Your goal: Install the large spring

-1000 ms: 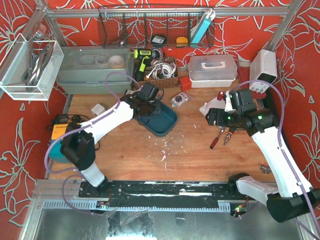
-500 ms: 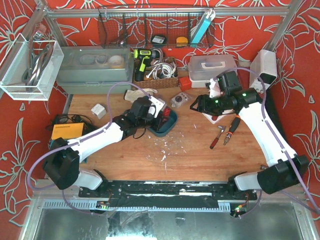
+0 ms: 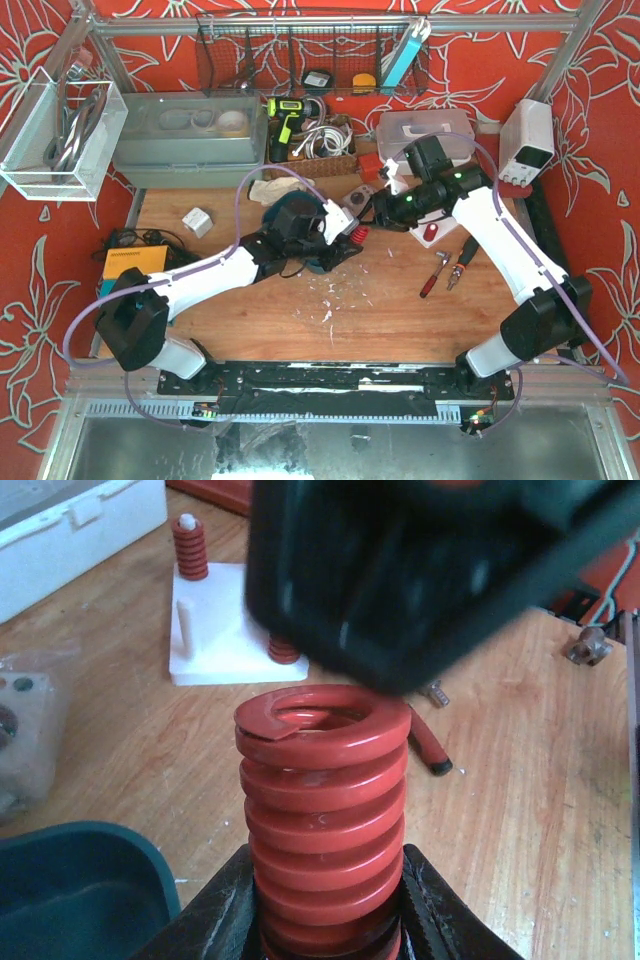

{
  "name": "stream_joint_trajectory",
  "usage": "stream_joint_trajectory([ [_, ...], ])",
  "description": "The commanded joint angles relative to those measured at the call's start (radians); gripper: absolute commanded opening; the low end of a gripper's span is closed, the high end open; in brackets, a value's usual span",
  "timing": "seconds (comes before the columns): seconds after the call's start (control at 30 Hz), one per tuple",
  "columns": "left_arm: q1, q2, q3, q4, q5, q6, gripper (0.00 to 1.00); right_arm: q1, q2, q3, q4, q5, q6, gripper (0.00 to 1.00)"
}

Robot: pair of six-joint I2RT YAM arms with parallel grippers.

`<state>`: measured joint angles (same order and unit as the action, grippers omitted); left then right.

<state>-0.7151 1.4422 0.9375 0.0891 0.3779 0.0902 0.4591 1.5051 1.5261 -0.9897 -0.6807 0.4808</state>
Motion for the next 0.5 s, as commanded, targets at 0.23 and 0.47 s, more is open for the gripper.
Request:
stream_joint_trajectory([
  [0.23, -0.015, 0.013, 0.036, 0.055, 0.051, 0.032, 0.00, 0.042, 0.072, -0.013, -0.046, -0.096, -0.051, 0.49],
  [0.47, -0.015, 0.017, 0.040, 0.057, 0.049, 0.032, 0.00, 0.042, 0.062, 0.042, -0.125, 0.142, -0.069, 0.62],
])
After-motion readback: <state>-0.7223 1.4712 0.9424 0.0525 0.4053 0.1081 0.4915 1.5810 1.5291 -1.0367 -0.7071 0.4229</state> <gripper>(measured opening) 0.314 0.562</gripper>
